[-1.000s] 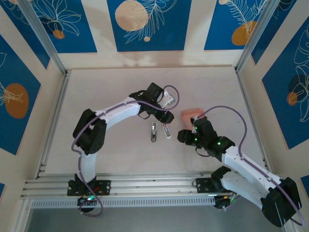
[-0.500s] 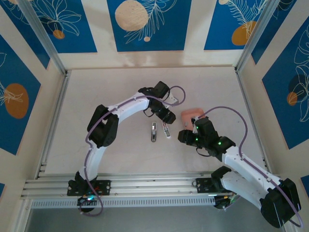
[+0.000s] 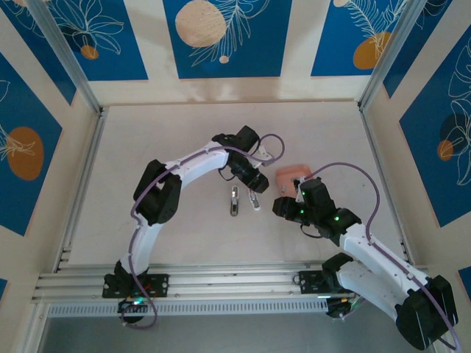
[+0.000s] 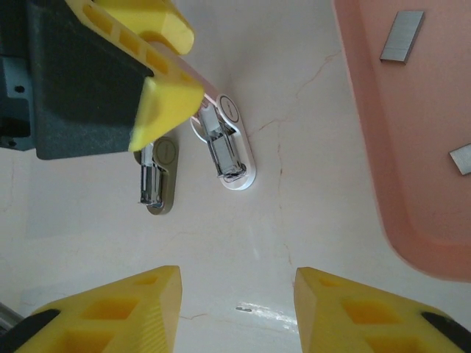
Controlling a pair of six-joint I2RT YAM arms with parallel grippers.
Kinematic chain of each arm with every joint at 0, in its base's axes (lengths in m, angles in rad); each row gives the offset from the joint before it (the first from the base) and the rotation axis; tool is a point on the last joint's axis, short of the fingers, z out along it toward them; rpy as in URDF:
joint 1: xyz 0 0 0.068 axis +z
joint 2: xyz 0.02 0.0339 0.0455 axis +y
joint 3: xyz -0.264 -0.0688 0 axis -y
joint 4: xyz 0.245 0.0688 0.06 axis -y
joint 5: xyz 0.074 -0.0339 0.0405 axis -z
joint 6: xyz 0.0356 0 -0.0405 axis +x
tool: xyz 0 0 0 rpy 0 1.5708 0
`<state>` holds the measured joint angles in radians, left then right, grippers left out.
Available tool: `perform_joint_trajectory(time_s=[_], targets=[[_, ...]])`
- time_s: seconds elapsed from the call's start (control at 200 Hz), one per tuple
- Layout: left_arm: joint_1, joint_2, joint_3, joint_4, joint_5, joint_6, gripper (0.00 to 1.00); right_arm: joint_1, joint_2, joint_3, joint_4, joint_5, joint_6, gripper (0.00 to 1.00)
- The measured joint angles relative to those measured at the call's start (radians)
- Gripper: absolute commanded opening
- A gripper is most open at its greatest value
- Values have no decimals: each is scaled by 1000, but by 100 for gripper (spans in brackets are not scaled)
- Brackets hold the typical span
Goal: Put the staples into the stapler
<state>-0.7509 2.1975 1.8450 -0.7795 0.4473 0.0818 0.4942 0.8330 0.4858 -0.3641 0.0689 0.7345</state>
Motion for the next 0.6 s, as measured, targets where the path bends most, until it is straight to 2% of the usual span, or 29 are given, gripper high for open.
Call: perform_joint_trajectory(time_s=[0.285,0.6], targets=[[-28,-5,-7,-18,42,12,64,-8,-8,0,-2,-19,-3,45],[-55,-61,-88,-24,77,18,63,-10,-8,0,-3,-33,-3,45]])
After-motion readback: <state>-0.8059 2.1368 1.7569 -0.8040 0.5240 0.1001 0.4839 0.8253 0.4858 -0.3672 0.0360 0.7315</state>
